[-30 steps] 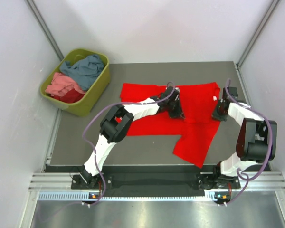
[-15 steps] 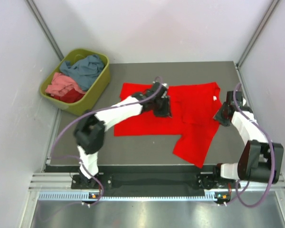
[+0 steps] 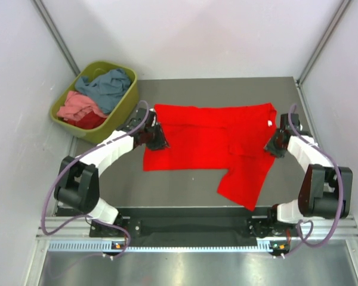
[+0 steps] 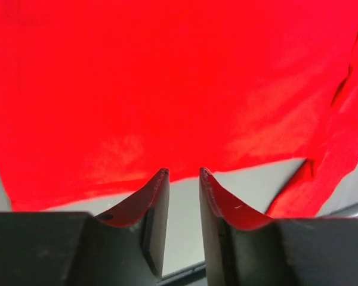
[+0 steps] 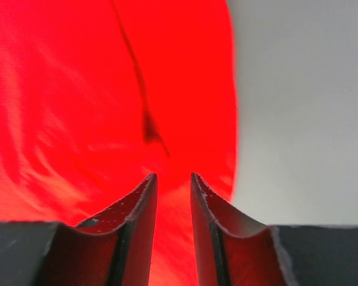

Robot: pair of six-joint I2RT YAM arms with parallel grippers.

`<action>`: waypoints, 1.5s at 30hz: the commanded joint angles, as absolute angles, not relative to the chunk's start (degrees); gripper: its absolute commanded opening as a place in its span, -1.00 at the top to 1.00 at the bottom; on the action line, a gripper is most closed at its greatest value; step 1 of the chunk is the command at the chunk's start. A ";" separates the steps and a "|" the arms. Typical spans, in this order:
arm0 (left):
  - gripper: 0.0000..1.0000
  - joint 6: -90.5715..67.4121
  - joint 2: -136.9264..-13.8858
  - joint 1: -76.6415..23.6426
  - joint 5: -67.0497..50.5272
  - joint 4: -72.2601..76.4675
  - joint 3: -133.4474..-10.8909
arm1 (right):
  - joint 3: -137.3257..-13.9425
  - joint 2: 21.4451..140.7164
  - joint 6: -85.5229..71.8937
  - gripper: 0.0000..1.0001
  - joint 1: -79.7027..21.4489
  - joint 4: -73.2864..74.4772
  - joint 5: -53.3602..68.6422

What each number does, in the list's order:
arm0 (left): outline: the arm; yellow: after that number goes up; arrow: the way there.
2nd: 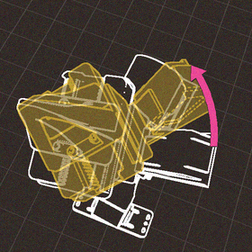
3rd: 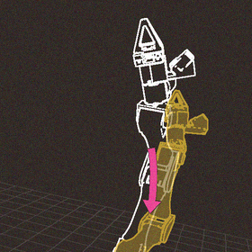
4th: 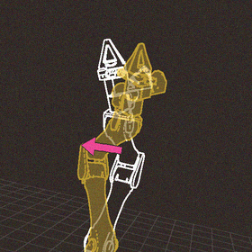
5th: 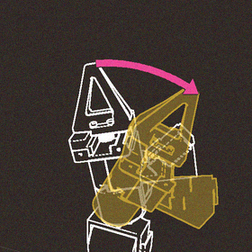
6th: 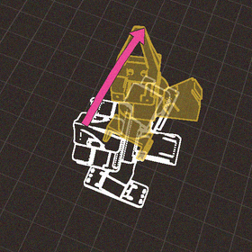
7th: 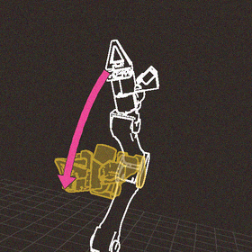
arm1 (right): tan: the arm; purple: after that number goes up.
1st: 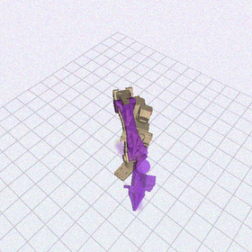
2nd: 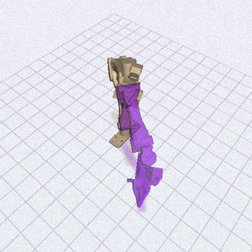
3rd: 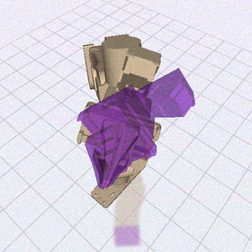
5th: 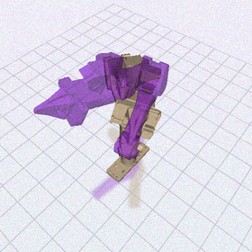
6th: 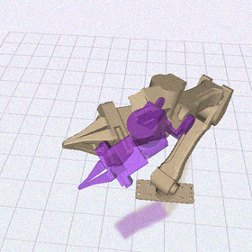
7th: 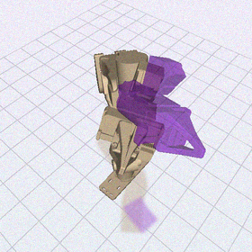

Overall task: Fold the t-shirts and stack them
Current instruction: Fold the tshirt

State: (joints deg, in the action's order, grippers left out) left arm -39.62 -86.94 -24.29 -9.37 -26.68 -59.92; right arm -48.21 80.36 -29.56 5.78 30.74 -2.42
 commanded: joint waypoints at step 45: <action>1.00 -34.19 -123.57 -14.85 11.07 -28.13 -90.70 | -60.47 98.61 -18.81 1.00 4.83 25.66 -8.96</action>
State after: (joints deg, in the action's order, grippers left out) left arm -34.98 -121.36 -15.66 7.60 -26.46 -89.47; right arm -58.94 98.43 -19.62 4.82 25.74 -3.42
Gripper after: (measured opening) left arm 0.011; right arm 0.008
